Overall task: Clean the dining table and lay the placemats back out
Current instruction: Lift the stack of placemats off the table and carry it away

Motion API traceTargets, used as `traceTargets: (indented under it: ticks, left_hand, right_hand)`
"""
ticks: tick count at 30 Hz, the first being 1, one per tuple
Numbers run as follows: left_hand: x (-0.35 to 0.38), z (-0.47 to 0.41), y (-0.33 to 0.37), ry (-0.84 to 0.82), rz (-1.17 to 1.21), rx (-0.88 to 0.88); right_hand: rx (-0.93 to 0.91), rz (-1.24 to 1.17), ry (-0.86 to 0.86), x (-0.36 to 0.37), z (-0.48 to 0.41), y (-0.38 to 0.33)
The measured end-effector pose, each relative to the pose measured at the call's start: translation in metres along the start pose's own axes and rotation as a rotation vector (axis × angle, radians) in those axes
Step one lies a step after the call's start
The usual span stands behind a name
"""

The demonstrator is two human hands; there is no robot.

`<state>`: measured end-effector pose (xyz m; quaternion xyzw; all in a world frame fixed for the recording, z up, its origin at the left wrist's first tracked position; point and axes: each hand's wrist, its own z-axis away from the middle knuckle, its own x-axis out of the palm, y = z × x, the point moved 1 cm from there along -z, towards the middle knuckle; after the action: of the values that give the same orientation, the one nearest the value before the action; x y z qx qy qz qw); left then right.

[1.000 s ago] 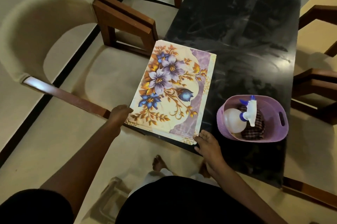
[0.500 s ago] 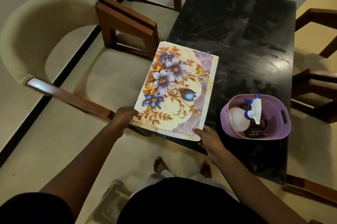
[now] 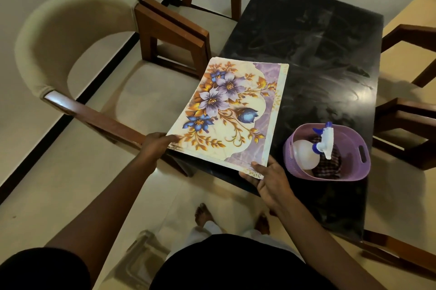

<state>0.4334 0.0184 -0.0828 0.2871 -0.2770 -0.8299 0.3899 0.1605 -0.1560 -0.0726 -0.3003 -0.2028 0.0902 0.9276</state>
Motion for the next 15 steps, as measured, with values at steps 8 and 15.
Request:
traceTargets:
  ticks: [8, 15]
  left_hand:
    - [-0.006, 0.034, -0.009, -0.083, 0.224, 0.059]
    - [-0.011, 0.097, -0.052, 0.045, 0.295, 0.178]
  right_hand:
    - [-0.005, 0.051, -0.086, -0.023, 0.015, 0.001]
    - [0.037, 0.135, -0.186, -0.046, 0.035, 0.001]
